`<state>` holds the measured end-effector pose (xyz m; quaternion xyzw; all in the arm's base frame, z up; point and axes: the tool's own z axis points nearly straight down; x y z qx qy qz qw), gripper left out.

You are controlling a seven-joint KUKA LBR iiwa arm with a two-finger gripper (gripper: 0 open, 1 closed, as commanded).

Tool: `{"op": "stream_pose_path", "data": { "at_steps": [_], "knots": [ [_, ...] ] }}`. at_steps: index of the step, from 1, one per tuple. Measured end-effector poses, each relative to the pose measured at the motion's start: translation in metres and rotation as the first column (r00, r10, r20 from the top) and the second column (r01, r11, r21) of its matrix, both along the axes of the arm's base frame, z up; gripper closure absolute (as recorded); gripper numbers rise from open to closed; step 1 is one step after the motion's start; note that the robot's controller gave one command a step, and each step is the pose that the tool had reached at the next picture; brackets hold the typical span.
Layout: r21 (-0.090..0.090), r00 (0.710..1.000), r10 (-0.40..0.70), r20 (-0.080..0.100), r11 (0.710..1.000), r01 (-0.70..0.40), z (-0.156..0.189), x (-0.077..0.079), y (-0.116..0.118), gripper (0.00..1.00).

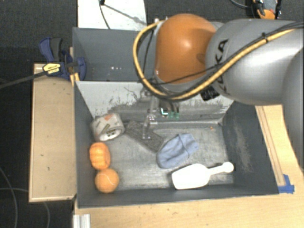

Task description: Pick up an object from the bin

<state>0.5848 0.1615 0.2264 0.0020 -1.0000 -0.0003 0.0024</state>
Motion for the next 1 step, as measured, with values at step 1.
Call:
{"op": "stream_pose_path", "data": {
  "at_steps": [1],
  "knots": [
    [0.001,1.0,-0.004,0.008,1.0,0.004,0.0048,0.0017,-0.001,0.0]
  ]
}}
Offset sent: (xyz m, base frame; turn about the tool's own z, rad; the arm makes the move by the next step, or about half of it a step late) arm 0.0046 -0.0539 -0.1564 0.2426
